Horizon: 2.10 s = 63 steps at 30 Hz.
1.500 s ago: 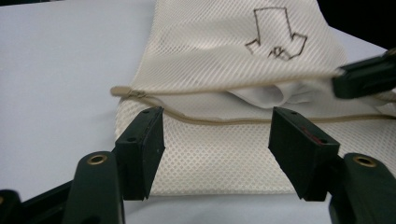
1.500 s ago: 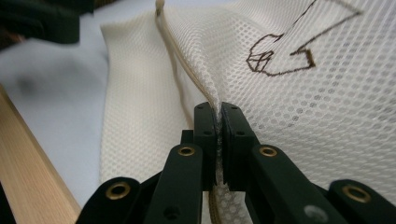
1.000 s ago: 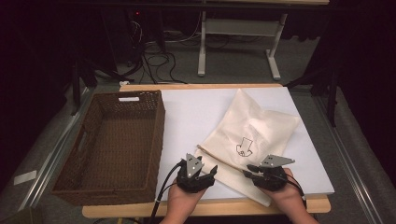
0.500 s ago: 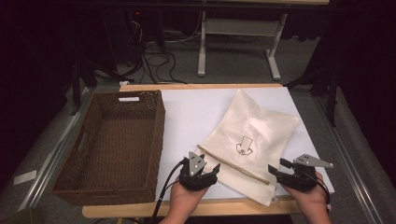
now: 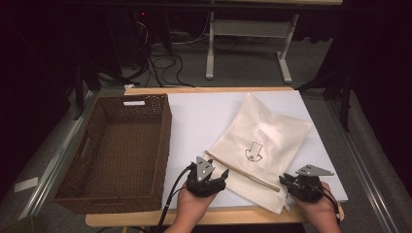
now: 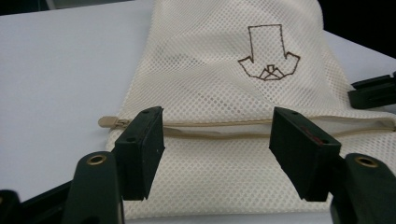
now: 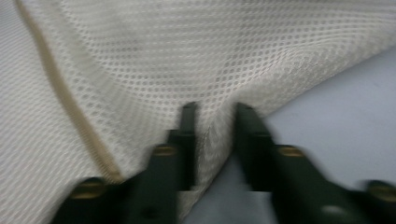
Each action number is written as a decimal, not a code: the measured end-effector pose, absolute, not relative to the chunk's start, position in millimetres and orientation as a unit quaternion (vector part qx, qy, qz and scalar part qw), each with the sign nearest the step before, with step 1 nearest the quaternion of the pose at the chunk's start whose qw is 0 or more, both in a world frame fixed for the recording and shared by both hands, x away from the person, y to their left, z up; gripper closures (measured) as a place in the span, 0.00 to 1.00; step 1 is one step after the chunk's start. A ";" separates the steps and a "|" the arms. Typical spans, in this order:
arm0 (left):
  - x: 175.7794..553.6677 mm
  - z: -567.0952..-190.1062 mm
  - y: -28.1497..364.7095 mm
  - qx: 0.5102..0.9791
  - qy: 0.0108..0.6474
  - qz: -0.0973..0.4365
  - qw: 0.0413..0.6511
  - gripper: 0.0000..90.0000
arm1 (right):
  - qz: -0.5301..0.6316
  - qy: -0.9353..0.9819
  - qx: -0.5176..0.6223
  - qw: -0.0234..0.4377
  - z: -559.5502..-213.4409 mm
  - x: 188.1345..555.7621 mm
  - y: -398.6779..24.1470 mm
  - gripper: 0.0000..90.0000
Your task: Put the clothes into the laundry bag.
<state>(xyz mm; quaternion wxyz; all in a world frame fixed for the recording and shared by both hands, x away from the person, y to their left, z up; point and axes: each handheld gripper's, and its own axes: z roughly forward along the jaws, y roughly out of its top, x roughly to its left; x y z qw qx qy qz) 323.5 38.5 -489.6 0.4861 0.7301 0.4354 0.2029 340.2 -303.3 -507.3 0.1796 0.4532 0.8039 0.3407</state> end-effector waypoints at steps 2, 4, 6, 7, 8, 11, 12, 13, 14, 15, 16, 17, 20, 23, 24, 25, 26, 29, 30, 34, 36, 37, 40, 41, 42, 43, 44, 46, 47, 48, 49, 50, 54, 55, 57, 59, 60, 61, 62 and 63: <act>325.6 -491.9 40.8 0.729 0.443 0.203 0.481 0.40 | 0.350 0.802 0.451 0.177 -503.7 340.9 -304.6 0.99; 328.2 -495.1 43.8 0.727 0.453 0.197 0.478 0.40 | 0.354 0.801 0.450 0.178 -500.9 341.5 -307.6 0.99; 331.0 -498.9 45.6 0.731 0.457 0.199 0.467 0.40 | 0.351 0.801 0.450 0.181 -499.3 342.5 -313.9 0.99; 334.2 -503.2 45.9 0.737 0.457 0.204 0.453 0.40 | 0.353 0.798 0.452 0.186 -497.9 344.5 -324.4 0.98; 336.2 -505.6 45.6 0.741 0.457 0.204 0.447 0.40 | 0.354 0.794 0.458 0.187 -497.4 344.8 -327.7 0.98; 342.9 -513.8 42.4 0.754 0.458 0.201 0.426 0.40 | 0.355 0.786 0.469 0.191 -496.2 347.0 -339.8 0.98; 342.9 -513.8 42.4 0.754 0.458 0.201 0.426 0.40 | 0.355 0.786 0.469 0.191 -496.2 347.0 -339.8 0.98; 348.1 -519.0 38.8 0.765 0.459 0.191 0.410 0.40 | 0.353 0.782 0.474 0.198 -495.8 348.9 -346.8 0.98; 348.1 -519.0 38.8 0.765 0.459 0.191 0.410 0.40 | 0.353 0.782 0.474 0.198 -495.8 348.9 -346.8 0.98; 353.1 -523.6 33.3 0.780 0.452 0.177 0.395 0.40 | 0.355 0.778 0.480 0.195 -496.1 350.3 -351.7 0.98; 353.1 -523.6 33.3 0.780 0.452 0.177 0.395 0.42 | 0.355 0.778 0.480 0.195 -496.1 350.3 -351.7 0.98; 356.5 -524.0 27.3 0.793 0.438 0.173 0.386 0.43 | 0.359 0.774 0.487 0.188 -497.6 352.5 -355.5 0.98; 361.0 -523.2 24.2 0.795 0.437 0.157 0.390 0.48 | 0.359 0.775 0.485 0.188 -498.8 352.9 -354.3 0.98; 369.7 -523.5 24.9 0.791 0.437 0.143 0.403 0.54 | 0.355 0.777 0.483 0.190 -499.3 353.7 -353.5 0.98; 373.8 -523.6 26.9 0.785 0.443 0.128 0.414 0.63 | 0.356 0.776 0.484 0.189 -500.5 354.6 -353.6 0.98; 373.8 -523.6 26.9 0.785 0.443 0.128 0.414 0.68 | 0.355 0.775 0.487 0.188 -501.0 354.7 -353.3 0.98; 375.5 -523.5 28.4 0.783 0.446 0.117 0.418 0.70 | 0.355 0.775 0.488 0.189 -501.4 354.8 -353.0 0.98; 372.0 -521.2 27.2 0.788 0.442 0.125 0.410 0.73 | 0.352 0.777 0.486 0.190 -501.0 355.0 -352.1 0.98; 370.1 -519.6 27.6 0.786 0.444 0.129 0.410 0.73 | 0.354 0.776 0.485 0.191 -500.9 355.6 -351.8 0.98; 359.3 -513.1 33.7 0.776 0.449 0.148 0.417 0.75 | 0.353 0.780 0.480 0.190 -500.3 359.6 -348.4 0.98; 353.0 -512.3 38.5 0.774 0.452 0.152 0.416 0.76 | 0.352 0.783 0.476 0.189 -500.1 363.3 -344.6 0.98; 349.6 -512.0 42.0 0.766 0.458 0.154 0.423 0.88 | 0.352 0.785 0.473 0.188 -500.3 365.8 -342.6 0.98; 344.0 -510.6 45.5 0.766 0.460 0.150 0.424 0.88 | 0.353 0.790 0.465 0.188 -500.9 374.1 -335.3 0.98; 336.6 -510.4 45.1 0.772 0.452 0.158 0.419 0.88 | 0.351 0.793 0.460 0.191 -500.8 377.6 -332.8 0.98; 336.6 -510.4 45.1 0.772 0.452 0.158 0.419 0.88 | 0.351 0.793 0.460 0.191 -500.8 377.6 -332.8 0.98; 330.2 -511.3 43.6 0.772 0.452 0.159 0.418 0.88 | 0.351 0.794 0.460 0.190 -500.2 381.8 -330.2 0.98; 330.2 -511.3 43.6 0.772 0.452 0.159 0.418 0.88 | 0.351 0.794 0.460 0.190 -500.2 381.8 -330.2 0.98; 324.6 -512.0 41.2 0.769 0.452 0.154 0.424 0.88 | 0.351 0.792 0.460 0.194 -498.8 386.7 -329.9 0.98; 321.0 -511.6 38.6 0.771 0.448 0.157 0.425 0.88 | 0.353 0.790 0.461 0.196 -498.0 389.0 -330.9 0.98; 319.4 -511.3 37.0 0.772 0.445 0.156 0.426 0.88 | 0.356 0.788 0.462 0.198 -496.8 391.5 -332.7 0.98; 315.7 -511.5 32.4 0.774 0.440 0.158 0.426 0.88 | 0.359 0.784 0.464 0.202 -496.0 394.8 -337.7 0.98; 314.7 -511.9 30.6 0.776 0.438 0.162 0.424 0.88 | 0.361 0.781 0.469 0.200 -495.8 395.2 -339.0 0.98; 315.9 -514.0 29.2 0.779 0.437 0.161 0.420 0.87 | 0.365 0.776 0.475 0.199 -494.4 393.4 -343.7 0.98; 316.1 -514.2 29.4 0.779 0.437 0.161 0.419 0.87 | 0.364 0.777 0.472 0.202 -493.8 392.3 -344.3 0.98; 316.2 -514.0 29.4 0.779 0.437 0.159 0.420 0.87 | 0.363 0.778 0.469 0.206 -493.1 389.6 -344.7 0.98; 316.1 -514.1 28.7 0.781 0.433 0.162 0.419 0.87 | 0.361 0.777 0.473 0.208 -493.0 387.2 -346.0 0.97; 316.1 -514.1 28.7 0.781 0.433 0.162 0.419 0.87 | 0.361 0.777 0.473 0.208 -493.0 387.2 -346.0 0.97; 315.8 -515.0 26.5 0.783 0.432 0.157 0.418 0.86 | 0.363 0.775 0.473 0.209 -493.6 387.3 -349.1 0.97; 315.8 -515.0 26.5 0.783 0.432 0.157 0.418 0.86 | 0.363 0.775 0.473 0.209 -493.6 387.3 -349.1 0.97; 315.6 -515.4 25.7 0.785 0.430 0.159 0.416 0.84 | 0.362 0.774 0.477 0.207 -493.5 386.6 -349.7 0.96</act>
